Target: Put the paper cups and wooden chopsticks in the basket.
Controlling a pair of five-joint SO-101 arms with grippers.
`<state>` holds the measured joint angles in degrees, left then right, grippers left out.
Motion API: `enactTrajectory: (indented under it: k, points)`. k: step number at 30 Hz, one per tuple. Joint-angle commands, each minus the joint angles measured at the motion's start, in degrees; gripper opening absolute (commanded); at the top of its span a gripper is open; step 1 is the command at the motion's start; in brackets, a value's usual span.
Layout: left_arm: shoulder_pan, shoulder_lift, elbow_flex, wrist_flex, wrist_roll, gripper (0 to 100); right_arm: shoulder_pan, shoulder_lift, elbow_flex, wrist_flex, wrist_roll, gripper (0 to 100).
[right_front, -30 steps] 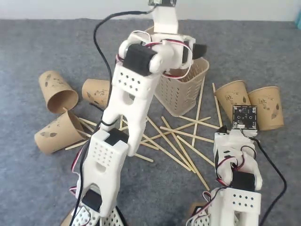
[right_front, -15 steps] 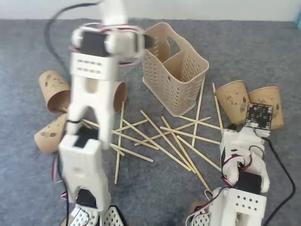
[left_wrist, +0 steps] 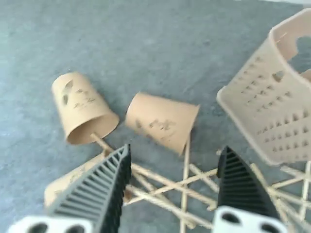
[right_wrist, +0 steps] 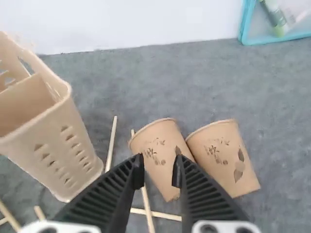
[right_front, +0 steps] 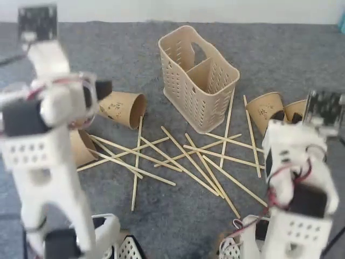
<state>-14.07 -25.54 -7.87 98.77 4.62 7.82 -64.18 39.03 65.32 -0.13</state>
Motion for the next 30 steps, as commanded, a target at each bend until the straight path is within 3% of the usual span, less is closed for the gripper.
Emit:
enactTrajectory:
  k: [1,5,11,15,21,30]
  points:
    - [-3.7,-9.8,10.2,-0.4,-1.9,28,-0.7,16.6,-19.7,6.3,-3.5,11.6]
    - [-4.8,-15.2,25.0,-5.3,-3.4,28,-4.8,29.7,-36.7,14.5,-6.3,11.7]
    - [-4.7,-19.7,50.4,-23.1,-4.4,28,-15.6,49.9,-64.6,29.5,-14.0,11.7]
    - [-4.7,-22.8,62.8,-32.7,-4.4,28,-16.7,63.0,-78.2,36.2,-19.3,17.1]
    - [-4.7,-28.0,71.5,-40.3,-4.4,28,-16.4,75.2,-84.6,36.9,-22.7,21.2]
    - [-4.4,-35.3,78.3,-46.4,-4.4,28,-22.5,78.0,-87.4,35.0,-23.1,21.3]
